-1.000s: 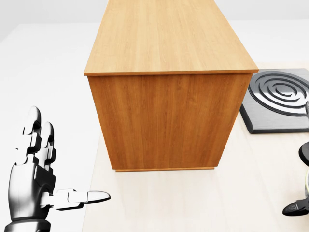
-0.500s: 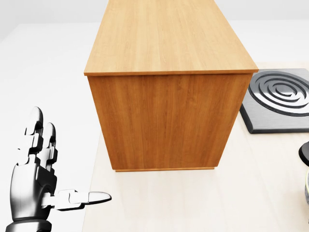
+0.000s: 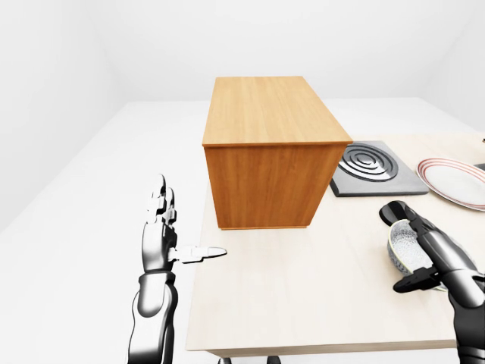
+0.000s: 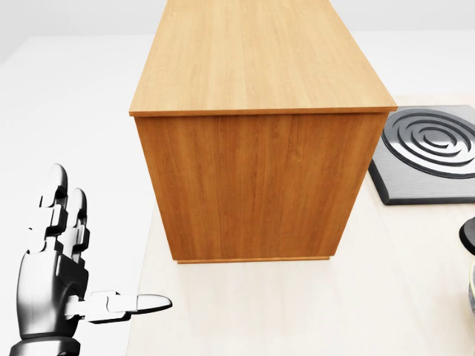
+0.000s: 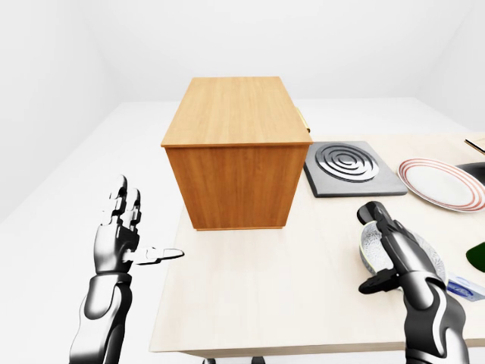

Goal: Put the bowl on the top of the cabinet.

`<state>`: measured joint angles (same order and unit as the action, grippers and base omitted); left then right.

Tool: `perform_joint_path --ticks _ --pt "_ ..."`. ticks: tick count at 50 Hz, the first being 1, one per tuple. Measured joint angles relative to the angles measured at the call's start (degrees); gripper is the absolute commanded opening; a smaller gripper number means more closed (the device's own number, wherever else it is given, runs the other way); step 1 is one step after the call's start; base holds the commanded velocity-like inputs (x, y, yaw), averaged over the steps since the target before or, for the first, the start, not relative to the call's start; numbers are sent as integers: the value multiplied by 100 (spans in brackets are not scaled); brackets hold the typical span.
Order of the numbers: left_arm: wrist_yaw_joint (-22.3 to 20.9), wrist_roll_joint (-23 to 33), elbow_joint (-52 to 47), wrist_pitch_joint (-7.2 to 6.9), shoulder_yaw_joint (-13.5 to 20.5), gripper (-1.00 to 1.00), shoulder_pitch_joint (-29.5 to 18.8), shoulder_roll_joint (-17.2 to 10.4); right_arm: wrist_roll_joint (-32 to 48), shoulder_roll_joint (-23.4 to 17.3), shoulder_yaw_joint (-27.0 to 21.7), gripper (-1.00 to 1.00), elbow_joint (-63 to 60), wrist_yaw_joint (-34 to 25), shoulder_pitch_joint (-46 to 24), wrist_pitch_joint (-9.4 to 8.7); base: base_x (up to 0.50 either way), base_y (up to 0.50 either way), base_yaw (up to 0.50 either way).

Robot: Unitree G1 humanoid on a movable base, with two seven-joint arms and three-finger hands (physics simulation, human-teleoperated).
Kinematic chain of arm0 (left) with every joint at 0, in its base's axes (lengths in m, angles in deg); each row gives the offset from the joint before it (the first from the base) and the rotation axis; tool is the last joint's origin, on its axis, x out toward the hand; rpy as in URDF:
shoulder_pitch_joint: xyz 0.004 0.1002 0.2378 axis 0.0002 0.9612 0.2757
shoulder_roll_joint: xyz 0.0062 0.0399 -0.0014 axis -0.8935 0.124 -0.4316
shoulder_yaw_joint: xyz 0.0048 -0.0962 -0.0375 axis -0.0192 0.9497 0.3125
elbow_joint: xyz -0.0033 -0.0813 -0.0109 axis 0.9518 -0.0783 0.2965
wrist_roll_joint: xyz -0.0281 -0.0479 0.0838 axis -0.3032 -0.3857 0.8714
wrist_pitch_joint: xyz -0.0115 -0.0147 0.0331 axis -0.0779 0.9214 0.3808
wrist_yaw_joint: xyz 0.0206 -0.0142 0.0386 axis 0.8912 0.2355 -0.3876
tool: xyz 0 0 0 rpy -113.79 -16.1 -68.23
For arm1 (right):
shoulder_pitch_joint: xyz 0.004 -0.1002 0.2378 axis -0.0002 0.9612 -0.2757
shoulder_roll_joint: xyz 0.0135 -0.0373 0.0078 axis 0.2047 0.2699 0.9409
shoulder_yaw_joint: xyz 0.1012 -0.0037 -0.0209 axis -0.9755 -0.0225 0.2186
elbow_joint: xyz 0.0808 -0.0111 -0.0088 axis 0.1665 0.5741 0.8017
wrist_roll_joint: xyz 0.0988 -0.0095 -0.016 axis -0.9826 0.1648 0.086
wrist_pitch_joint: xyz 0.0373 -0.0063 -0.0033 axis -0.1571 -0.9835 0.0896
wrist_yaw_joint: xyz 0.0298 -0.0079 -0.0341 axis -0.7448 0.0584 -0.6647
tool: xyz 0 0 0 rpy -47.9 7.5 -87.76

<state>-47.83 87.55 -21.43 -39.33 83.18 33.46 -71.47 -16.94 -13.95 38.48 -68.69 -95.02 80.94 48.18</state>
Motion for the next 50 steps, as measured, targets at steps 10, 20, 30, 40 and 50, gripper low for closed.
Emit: perform_joint_path --ticks 10,20,30,40,50 --pt "1 -1 17 0 -3 100 -8 0 2 -95 -2 100 325 78 50 0 0 0 0" --pt "-1 0 34 0 -9 100 -8 0 39 -147 41 100 619 168 107 0 0 0 0" --pt "-4 -1 39 0 -12 100 -3 0 115 -102 118 100 726 171 188 0 0 0 0" --pt "-9 -4 29 0 -13 100 4 0 180 -60 256 0 940 216 232 0 0 0 0" --pt "-13 -4 53 0 -14 100 -3 -1 133 -109 226 -100 958 383 183 0 0 0 0"
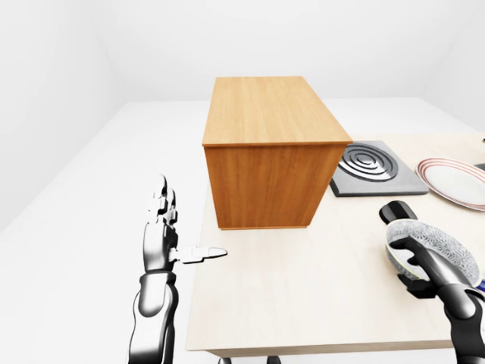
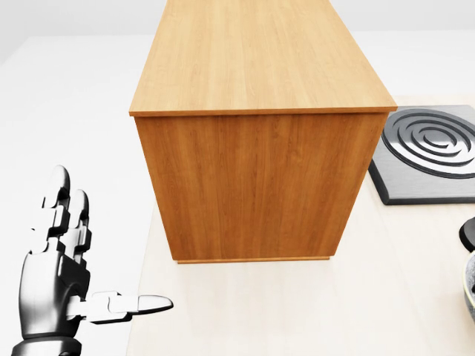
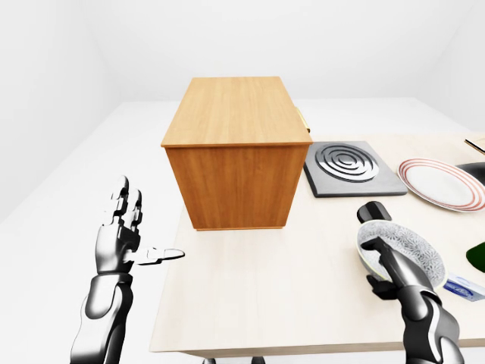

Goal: Put the bowl on the top of the cabinet.

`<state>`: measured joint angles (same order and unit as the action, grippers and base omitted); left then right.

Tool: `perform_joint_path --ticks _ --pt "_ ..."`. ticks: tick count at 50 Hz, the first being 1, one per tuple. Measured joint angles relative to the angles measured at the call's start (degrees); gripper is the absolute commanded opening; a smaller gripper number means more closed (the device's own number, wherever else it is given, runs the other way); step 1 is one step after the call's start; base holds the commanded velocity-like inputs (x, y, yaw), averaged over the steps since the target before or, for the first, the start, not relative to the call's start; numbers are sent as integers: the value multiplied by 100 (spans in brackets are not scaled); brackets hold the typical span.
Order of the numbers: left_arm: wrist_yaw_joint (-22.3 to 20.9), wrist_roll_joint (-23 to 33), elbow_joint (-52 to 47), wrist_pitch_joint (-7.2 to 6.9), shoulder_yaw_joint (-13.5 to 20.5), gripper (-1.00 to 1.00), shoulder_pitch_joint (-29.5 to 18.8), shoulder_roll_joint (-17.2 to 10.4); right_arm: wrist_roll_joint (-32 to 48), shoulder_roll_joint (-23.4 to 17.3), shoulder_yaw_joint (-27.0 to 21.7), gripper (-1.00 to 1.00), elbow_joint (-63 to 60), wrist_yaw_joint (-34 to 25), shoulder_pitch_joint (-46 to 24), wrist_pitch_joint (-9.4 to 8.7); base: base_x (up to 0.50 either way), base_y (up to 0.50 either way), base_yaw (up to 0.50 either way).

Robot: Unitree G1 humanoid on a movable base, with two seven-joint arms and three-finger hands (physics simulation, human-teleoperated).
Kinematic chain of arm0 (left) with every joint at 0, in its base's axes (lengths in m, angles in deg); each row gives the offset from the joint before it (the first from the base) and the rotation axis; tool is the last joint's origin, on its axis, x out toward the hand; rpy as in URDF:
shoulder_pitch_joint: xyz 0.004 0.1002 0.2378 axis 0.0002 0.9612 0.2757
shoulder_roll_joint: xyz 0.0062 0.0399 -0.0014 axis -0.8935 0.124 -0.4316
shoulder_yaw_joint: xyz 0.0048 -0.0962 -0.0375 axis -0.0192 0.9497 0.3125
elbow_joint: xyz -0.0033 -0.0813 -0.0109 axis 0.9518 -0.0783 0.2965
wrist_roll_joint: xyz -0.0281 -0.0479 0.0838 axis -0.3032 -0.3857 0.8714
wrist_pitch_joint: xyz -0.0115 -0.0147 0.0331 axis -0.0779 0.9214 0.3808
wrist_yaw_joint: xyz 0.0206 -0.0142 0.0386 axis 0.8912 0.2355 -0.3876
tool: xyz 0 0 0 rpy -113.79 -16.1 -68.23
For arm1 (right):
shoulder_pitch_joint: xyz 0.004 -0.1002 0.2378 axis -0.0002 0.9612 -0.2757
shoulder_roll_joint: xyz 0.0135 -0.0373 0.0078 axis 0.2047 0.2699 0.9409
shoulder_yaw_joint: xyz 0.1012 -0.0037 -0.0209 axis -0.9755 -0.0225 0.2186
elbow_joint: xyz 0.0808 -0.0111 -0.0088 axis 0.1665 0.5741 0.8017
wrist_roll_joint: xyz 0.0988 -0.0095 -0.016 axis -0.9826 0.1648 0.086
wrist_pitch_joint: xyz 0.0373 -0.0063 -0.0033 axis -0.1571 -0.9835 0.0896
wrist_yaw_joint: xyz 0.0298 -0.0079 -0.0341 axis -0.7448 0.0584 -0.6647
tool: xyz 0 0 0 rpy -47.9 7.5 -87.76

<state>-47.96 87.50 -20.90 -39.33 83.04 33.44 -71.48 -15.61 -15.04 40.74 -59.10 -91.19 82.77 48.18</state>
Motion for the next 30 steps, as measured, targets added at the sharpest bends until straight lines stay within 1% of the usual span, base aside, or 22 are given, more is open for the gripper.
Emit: perform_joint_path --ticks 11,16,25,30 --pt "-2 3 -7 0 -6 100 3 1 92 22 -35 -100 -112 -114 50 0 0 0 0" --pt "-2 4 -7 0 -9 100 1 1 121 56 -107 -100 -317 -285 87 0 0 0 0" --pt "-7 4 2 0 -13 100 3 1 -21 220 -474 -100 -1299 -999 159 -3 0 0 0" --pt "-11 3 5 0 -15 100 2 0 -147 304 -740 -100 -2056 -1466 123 -107 0 0 0"
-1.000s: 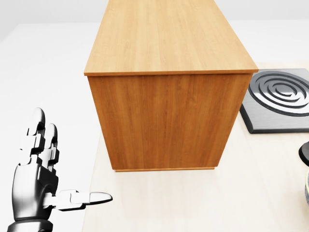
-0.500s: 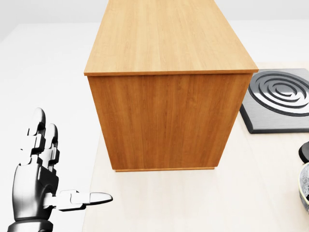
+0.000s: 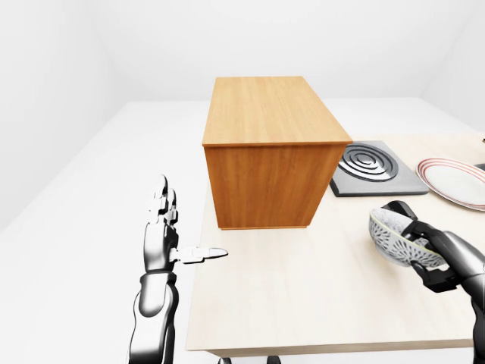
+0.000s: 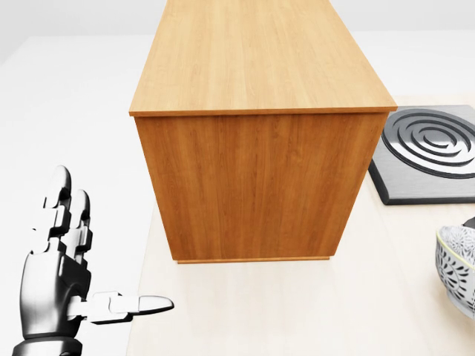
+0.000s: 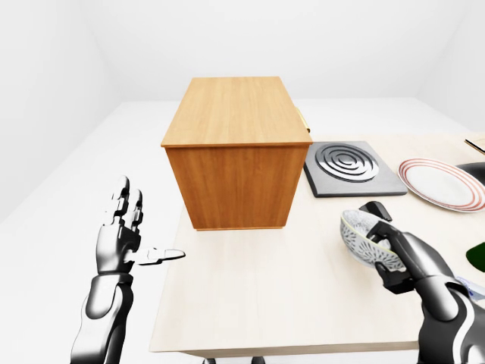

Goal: Put the bowl on the top of the cabinet.

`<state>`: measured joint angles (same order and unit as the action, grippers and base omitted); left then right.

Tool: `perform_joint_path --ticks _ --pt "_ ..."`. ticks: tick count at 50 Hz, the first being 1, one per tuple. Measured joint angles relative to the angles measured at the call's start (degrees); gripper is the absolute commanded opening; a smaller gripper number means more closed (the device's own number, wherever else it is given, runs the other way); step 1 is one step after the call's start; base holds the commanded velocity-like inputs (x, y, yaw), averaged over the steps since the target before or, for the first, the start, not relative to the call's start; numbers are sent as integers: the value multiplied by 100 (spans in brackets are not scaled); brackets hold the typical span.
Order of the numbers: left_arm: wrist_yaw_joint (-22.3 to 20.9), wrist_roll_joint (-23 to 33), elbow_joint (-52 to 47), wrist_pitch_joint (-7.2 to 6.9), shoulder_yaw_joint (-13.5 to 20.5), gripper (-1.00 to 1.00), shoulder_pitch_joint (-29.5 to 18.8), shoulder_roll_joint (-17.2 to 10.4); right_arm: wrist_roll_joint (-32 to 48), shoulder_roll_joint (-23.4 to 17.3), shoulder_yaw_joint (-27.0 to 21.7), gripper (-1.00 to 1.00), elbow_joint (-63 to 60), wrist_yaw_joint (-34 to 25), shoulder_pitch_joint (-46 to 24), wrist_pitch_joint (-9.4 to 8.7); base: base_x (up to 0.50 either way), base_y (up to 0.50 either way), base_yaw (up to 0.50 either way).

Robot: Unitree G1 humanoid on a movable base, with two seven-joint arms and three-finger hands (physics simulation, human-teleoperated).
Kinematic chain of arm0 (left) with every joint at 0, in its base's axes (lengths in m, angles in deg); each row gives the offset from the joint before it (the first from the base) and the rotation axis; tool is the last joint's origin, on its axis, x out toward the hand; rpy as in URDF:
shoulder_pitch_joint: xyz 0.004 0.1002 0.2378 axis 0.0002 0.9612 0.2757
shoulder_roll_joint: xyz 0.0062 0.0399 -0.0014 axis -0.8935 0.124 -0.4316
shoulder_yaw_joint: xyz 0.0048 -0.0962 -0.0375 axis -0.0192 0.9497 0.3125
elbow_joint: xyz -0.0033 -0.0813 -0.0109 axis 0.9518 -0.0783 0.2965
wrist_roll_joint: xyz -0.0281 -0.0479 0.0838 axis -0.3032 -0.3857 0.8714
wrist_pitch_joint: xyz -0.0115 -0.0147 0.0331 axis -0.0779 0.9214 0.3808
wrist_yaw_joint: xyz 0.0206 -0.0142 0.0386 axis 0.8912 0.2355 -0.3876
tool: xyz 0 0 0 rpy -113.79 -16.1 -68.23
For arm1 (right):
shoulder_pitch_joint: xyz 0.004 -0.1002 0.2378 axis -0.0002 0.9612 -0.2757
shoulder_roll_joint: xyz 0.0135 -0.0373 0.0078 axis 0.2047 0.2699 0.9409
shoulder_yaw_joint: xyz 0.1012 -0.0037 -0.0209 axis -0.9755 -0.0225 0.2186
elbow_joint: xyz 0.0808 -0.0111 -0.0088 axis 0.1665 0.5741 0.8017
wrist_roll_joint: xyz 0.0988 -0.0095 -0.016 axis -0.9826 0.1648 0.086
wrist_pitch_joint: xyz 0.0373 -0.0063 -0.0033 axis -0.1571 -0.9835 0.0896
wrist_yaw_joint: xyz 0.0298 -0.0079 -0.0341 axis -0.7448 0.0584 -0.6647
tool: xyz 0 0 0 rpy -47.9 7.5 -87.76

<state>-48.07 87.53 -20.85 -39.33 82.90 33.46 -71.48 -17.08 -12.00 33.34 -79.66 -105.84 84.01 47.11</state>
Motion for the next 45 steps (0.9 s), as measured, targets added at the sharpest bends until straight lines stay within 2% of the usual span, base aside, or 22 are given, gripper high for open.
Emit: perform_joint_path --ticks 4,10,19,30,40,45 --pt "-4 -2 -12 0 -2 100 3 0 -84 47 -202 -100 -615 -316 -61 -125 0 0 0" --pt "-11 -4 -1 0 -2 100 4 0 -261 40 -455 -100 -1474 -718 -218 -422 0 0 0" --pt "-15 -12 29 0 1 100 -14 -1 -438 -184 -634 -100 -2242 -721 -543 -886 0 0 0" --pt "-10 -28 43 0 8 100 -38 -3 -504 -949 -307 -100 -1769 -659 -1363 -893 0 0 0" --pt "5 -42 67 0 18 100 -70 -3 -674 -1985 456 -100 16 -85 -2620 -893 0 0 0" --pt "11 -49 94 0 20 100 -84 -4 -754 -2419 972 -100 1229 268 -3515 -862 0 0 0"
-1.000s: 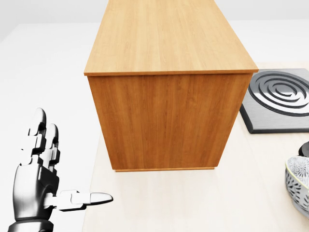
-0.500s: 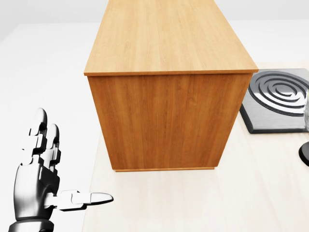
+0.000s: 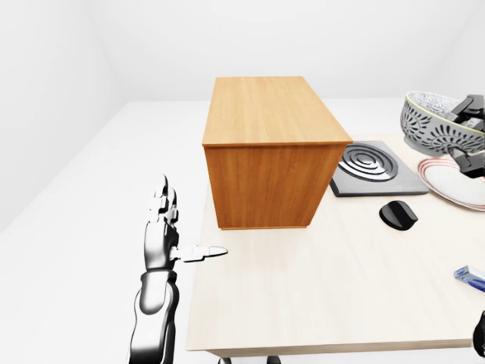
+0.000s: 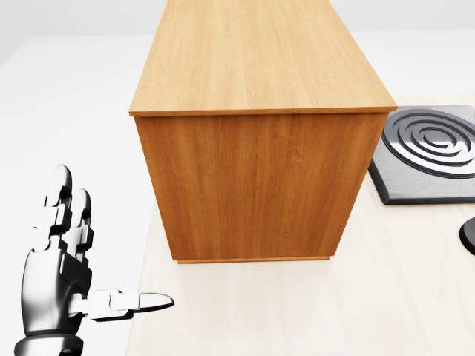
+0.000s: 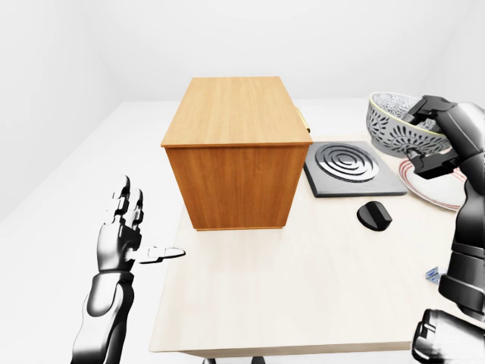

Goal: Put the bowl on the top of the cabinet.

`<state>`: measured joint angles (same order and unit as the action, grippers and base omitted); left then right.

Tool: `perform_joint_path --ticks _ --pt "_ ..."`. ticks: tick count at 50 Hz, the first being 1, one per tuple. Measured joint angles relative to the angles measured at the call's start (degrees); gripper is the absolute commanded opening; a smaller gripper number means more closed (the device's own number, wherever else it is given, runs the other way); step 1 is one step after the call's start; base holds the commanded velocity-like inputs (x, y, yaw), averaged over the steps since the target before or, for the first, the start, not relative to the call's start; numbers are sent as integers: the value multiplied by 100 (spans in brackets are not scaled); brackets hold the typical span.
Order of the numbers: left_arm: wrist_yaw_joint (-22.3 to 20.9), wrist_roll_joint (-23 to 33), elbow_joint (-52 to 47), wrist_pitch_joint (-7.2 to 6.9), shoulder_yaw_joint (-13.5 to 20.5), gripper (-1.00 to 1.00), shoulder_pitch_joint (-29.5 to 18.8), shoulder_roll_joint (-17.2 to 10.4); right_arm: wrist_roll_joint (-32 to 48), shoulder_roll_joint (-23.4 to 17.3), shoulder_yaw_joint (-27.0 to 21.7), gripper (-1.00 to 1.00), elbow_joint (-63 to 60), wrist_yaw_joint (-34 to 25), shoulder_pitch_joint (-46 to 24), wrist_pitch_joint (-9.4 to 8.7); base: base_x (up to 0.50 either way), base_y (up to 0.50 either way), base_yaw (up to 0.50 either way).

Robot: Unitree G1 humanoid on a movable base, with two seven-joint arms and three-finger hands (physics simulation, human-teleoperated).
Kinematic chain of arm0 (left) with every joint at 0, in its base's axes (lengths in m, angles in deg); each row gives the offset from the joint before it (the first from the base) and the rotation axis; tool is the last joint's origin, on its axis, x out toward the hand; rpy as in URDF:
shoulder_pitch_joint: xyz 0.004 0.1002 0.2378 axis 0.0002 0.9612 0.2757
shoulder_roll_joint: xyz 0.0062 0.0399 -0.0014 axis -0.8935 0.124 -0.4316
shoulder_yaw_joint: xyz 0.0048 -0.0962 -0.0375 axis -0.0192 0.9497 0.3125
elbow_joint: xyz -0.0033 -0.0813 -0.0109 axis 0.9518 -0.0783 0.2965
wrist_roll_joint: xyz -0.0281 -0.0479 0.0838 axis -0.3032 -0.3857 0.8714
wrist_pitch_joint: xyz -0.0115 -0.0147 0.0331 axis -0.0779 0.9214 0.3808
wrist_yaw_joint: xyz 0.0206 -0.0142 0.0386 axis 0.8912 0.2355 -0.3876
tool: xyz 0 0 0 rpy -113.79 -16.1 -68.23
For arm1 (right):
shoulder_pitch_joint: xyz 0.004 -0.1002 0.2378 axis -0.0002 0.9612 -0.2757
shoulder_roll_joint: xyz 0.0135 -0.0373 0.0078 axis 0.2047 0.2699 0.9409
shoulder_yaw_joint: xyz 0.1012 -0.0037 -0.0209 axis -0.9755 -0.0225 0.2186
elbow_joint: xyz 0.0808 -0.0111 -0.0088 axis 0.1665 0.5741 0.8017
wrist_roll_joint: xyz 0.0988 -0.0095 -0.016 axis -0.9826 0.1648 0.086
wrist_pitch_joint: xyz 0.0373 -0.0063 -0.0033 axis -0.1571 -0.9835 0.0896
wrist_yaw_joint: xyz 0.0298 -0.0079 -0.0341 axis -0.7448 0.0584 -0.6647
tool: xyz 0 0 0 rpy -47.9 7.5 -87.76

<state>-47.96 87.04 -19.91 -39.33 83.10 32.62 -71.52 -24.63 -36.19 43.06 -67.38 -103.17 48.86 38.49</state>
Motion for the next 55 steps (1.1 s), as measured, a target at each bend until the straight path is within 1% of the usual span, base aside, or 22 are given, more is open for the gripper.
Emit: perform_joint_path --ticks 2,4,10,15,22,25,35,44,55 --pt "1 -3 9 0 1 100 -4 -1 -27 -128 220 -100 562 132 -444 55 0 0 0" --pt "2 -7 15 0 2 100 -8 -1 -8 -237 465 -100 1199 271 -971 155 0 0 0" --pt "-3 -16 52 0 0 100 -18 -3 238 -434 1138 -100 3085 692 -2633 509 0 0 0" --pt "-11 -19 73 0 -7 100 -22 -4 603 -470 1566 -100 4290 975 -3829 714 0 0 0" --pt "-28 -27 93 0 -15 100 -23 -6 1091 -372 1935 -100 5378 1268 -4973 905 0 0 0" --pt "-37 -29 91 0 -21 100 -21 -6 1296 -281 2050 -100 5697 1404 -5345 969 0 0 0" --pt "-57 -44 102 0 -23 100 -22 -7 1929 146 2272 -100 6342 1718 -6308 969 0 0 0" --pt "-69 -53 79 0 -24 100 -3 -6 2315 620 2357 -100 6600 1896 -6771 969 0 0 0" --pt "-84 -64 106 0 -21 100 -7 -7 2576 1175 2398 -100 6736 1991 -7148 969 0 0 0"
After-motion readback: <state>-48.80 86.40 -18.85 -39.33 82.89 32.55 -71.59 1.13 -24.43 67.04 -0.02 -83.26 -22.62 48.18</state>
